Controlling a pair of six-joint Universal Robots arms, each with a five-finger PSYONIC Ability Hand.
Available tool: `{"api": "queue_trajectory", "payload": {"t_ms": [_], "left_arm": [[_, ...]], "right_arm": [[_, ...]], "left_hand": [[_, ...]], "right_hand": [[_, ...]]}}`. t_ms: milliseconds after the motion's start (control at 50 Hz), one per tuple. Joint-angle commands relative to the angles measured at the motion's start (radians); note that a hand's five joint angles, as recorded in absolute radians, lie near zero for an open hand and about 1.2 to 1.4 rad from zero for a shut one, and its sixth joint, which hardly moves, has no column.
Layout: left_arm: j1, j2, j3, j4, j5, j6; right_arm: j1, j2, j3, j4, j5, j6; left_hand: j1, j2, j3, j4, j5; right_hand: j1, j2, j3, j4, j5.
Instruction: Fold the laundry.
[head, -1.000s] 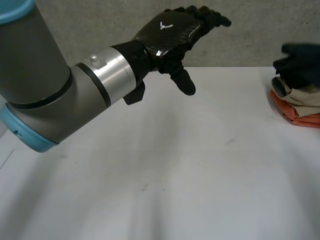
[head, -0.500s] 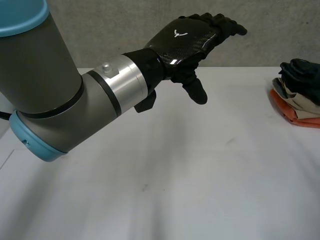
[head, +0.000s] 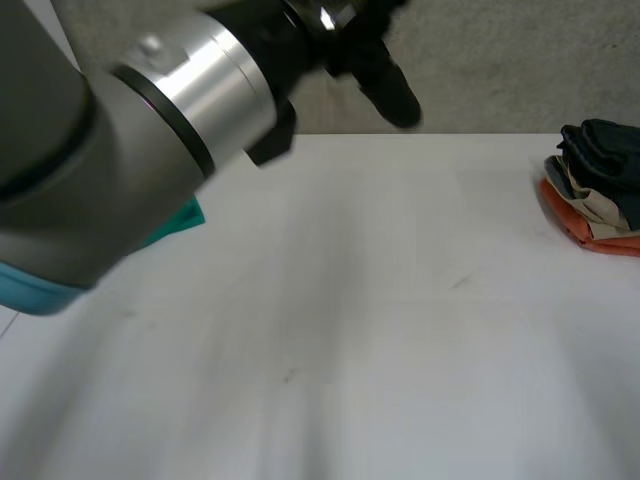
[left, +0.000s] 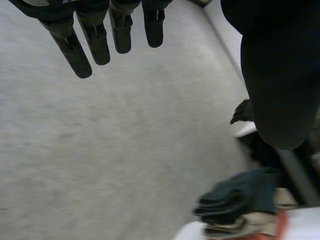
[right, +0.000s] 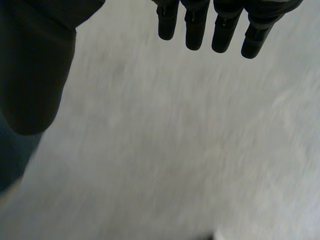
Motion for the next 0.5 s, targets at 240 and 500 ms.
{"api": "queue_trajectory", "payload": {"t_ms": [240,500], "left_arm": [[0.559,-0.11,-0.151,-0.02,-0.16,0.477],[0.778,-0.703,0.087,0.281,0.033,0.606]], "right_arm": [[0.663,-0.231,0.522,-0.306,-0.153,0.197],[0.754,-0.19,0.787,-0.179,-0.158,-0.094]], "left_hand": [[0.02,0.006,0.001,0.011,-0.007],[-0.003,-0.018,-0.023,-0.013,-0.031]], "right_hand": [[-0.05,-0.039,-0.034,-0.036,-0.045],[-0.05,-0.039,-0.034,-0.036,-0.045]]}}
